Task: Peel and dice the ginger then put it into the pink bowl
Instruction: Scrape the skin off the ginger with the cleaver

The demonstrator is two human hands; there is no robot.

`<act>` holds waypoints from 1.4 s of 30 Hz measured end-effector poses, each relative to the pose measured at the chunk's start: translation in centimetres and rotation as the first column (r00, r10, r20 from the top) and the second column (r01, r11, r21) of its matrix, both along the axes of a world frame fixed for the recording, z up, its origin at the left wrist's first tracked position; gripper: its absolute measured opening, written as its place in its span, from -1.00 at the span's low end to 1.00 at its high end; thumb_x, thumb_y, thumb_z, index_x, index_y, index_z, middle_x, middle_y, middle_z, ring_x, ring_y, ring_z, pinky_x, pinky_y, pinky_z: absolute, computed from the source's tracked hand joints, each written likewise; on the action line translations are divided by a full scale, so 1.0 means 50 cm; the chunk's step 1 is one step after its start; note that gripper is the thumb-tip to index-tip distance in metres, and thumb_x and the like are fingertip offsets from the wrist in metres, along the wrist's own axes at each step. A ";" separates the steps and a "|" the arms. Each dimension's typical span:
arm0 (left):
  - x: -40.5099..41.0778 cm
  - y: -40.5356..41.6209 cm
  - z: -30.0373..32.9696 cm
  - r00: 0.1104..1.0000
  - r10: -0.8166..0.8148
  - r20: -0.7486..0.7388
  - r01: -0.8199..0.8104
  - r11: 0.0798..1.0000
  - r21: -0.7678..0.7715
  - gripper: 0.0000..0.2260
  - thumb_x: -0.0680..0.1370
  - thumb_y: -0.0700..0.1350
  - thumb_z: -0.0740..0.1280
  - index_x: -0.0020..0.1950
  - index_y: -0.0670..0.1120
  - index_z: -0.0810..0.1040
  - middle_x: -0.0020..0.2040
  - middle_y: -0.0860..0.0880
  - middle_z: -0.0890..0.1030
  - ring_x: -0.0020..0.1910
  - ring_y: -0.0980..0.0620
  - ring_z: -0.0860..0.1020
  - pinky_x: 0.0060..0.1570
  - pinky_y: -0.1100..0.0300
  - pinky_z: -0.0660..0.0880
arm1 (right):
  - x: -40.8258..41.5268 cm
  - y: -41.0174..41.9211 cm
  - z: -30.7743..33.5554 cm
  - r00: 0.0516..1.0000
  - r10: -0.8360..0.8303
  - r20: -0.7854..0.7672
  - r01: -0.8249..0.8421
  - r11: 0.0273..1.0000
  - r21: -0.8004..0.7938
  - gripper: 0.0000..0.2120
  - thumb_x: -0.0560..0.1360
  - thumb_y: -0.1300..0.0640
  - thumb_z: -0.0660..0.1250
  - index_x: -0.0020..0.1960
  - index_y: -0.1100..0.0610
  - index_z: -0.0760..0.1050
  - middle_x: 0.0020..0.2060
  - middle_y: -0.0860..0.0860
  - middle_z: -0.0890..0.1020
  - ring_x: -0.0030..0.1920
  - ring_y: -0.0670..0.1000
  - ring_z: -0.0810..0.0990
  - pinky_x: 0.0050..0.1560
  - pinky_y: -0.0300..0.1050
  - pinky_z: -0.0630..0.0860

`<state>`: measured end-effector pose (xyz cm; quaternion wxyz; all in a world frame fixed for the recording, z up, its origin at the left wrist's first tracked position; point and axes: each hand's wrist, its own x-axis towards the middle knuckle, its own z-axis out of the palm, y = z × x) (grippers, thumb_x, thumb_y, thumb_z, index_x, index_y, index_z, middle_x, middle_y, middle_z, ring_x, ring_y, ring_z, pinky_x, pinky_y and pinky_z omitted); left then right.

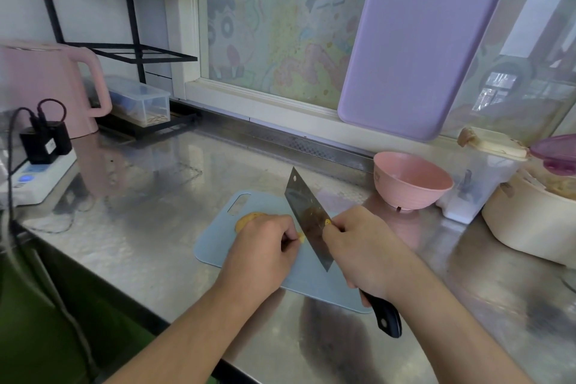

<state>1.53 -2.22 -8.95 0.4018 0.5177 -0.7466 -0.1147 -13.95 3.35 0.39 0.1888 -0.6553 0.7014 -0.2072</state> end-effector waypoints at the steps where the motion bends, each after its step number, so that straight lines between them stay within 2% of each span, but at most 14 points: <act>1: 0.000 0.000 0.000 1.000 0.001 -0.003 -0.001 1.000 0.001 -0.85 0.51 -0.12 0.47 -0.24 0.04 0.60 -0.29 0.17 0.57 -0.18 0.19 0.52 -0.20 0.18 0.53 | 0.002 -0.001 -0.001 1.000 0.006 -0.018 -0.006 1.000 0.007 -0.70 0.55 0.13 0.12 -0.35 0.15 0.29 -0.50 0.08 0.47 -0.52 0.09 0.39 -0.44 -0.07 0.43; 3: 0.001 -0.001 0.001 1.000 0.001 -0.009 -0.001 1.000 0.007 -0.85 0.50 -0.12 0.47 -0.25 0.04 0.60 -0.31 0.16 0.57 -0.19 0.18 0.52 -0.19 0.16 0.53 | 0.007 -0.004 -0.005 0.998 0.025 -0.058 -0.024 0.999 0.021 -0.69 0.59 0.14 0.12 -0.32 0.15 0.32 -0.45 0.05 0.46 -0.45 0.08 0.41 -0.37 -0.05 0.50; 6: 0.001 -0.001 0.002 1.000 0.006 -0.009 -0.006 1.000 0.015 -0.86 0.51 -0.11 0.47 -0.24 0.05 0.62 -0.30 0.17 0.59 -0.18 0.18 0.53 -0.18 0.16 0.55 | 0.010 -0.012 -0.010 0.999 0.020 -0.050 -0.018 0.999 0.042 -0.68 0.63 0.10 0.14 -0.31 0.09 0.34 -0.42 0.00 0.45 -0.44 0.01 0.42 -0.36 -0.16 0.45; 9: 0.001 -0.003 0.000 1.000 0.014 -0.019 -0.014 1.000 0.026 -0.85 0.51 -0.10 0.48 -0.25 0.06 0.61 -0.29 0.17 0.59 -0.19 0.17 0.53 -0.17 0.14 0.56 | 0.012 -0.015 -0.018 0.997 0.024 -0.080 -0.018 0.997 0.080 -0.69 0.63 0.10 0.14 -0.29 0.08 0.33 -0.39 0.00 0.44 -0.42 -0.01 0.40 -0.33 -0.19 0.43; 14: 0.002 -0.004 -0.001 1.000 0.009 -0.026 -0.008 1.000 0.027 -0.81 0.49 -0.10 0.49 -0.27 0.09 0.56 -0.29 0.16 0.59 -0.19 0.16 0.53 -0.19 0.12 0.55 | 0.030 -0.013 -0.026 0.994 0.027 -0.104 -0.019 0.997 0.079 -0.72 0.61 0.11 0.14 -0.28 0.05 0.31 -0.35 -0.01 0.45 -0.23 0.12 0.50 -0.09 -0.04 0.57; 17: 0.004 0.000 -0.003 0.999 -0.020 -0.029 0.021 0.999 0.027 -0.84 0.47 -0.13 0.47 -0.24 0.06 0.55 -0.30 0.15 0.57 -0.20 0.13 0.54 -0.21 0.04 0.56 | 0.028 -0.017 -0.031 0.997 0.027 -0.072 -0.022 0.998 0.063 -0.69 0.62 0.11 0.13 -0.30 0.04 0.31 -0.38 -0.03 0.43 -0.25 0.12 0.47 -0.21 -0.12 0.48; 21: 0.006 0.002 0.000 0.997 -0.034 -0.065 0.037 0.998 0.056 -0.87 0.48 -0.17 0.47 -0.18 0.06 0.62 -0.27 0.17 0.59 -0.18 0.17 0.57 -0.15 0.09 0.58 | 0.020 -0.018 -0.034 0.999 0.025 -0.040 -0.022 0.998 0.066 -0.69 0.62 0.11 0.14 -0.30 0.06 0.34 -0.39 -0.02 0.43 -0.32 0.08 0.44 -0.31 -0.18 0.41; 26: 0.002 0.000 0.003 0.999 -0.034 -0.043 0.036 0.998 0.056 -0.90 0.53 -0.15 0.47 -0.10 0.06 0.70 -0.22 0.20 0.61 -0.13 0.19 0.58 -0.05 0.15 0.60 | 0.012 -0.012 -0.021 0.999 -0.009 -0.044 0.010 1.000 0.010 -0.70 0.62 0.11 0.13 -0.29 0.10 0.35 -0.41 0.00 0.43 -0.39 0.07 0.44 -0.36 -0.16 0.42; 28: 0.004 -0.001 0.002 0.998 -0.029 -0.053 0.032 0.998 0.057 -0.92 0.53 -0.13 0.48 -0.11 0.06 0.69 -0.21 0.19 0.62 -0.14 0.20 0.59 -0.05 0.15 0.59 | 0.008 -0.008 -0.014 0.998 -0.017 -0.055 0.017 1.000 -0.002 -0.71 0.60 0.14 0.12 -0.31 0.13 0.30 -0.41 0.04 0.42 -0.36 0.15 0.48 -0.37 -0.12 0.45; 31: 0.005 -0.002 0.001 0.998 -0.023 -0.067 0.027 0.998 0.061 -0.92 0.52 -0.12 0.49 -0.15 0.05 0.68 -0.23 0.18 0.64 -0.13 0.18 0.59 -0.06 0.13 0.59 | 0.005 -0.005 -0.013 0.998 -0.048 -0.036 0.047 0.999 -0.018 -0.71 0.56 0.12 0.14 -0.32 0.14 0.29 -0.45 0.09 0.44 -0.46 0.15 0.45 -0.45 -0.13 0.39; 35: 0.003 -0.006 -0.003 0.998 -0.017 -0.061 0.019 0.999 0.045 -0.90 0.50 -0.14 0.49 -0.19 0.04 0.68 -0.26 0.17 0.63 -0.15 0.17 0.57 -0.08 0.10 0.57 | 0.015 -0.008 -0.012 0.998 -0.008 -0.059 0.010 1.000 0.029 -0.70 0.62 0.08 0.14 -0.28 0.10 0.37 -0.43 0.03 0.47 -0.39 0.11 0.47 -0.33 -0.11 0.47; 39: 0.002 -0.009 -0.007 0.998 -0.007 -0.056 0.008 0.999 0.033 -0.91 0.48 -0.14 0.48 -0.20 0.03 0.69 -0.29 0.17 0.62 -0.15 0.15 0.57 -0.10 0.07 0.57 | 0.018 -0.009 -0.012 0.997 0.007 -0.071 -0.004 0.999 0.046 -0.70 0.64 0.09 0.13 -0.26 0.10 0.36 -0.41 0.01 0.45 -0.39 0.05 0.44 -0.35 -0.15 0.44; 42: 0.001 -0.008 -0.005 0.999 -0.005 -0.053 0.006 1.000 0.022 -0.90 0.48 -0.15 0.47 -0.21 0.02 0.69 -0.29 0.15 0.64 -0.18 0.14 0.57 -0.11 0.07 0.56 | 0.018 -0.006 -0.015 0.997 0.001 -0.075 0.003 0.998 0.060 -0.72 0.62 0.09 0.13 -0.25 0.12 0.36 -0.40 0.02 0.45 -0.37 0.09 0.45 -0.33 -0.15 0.43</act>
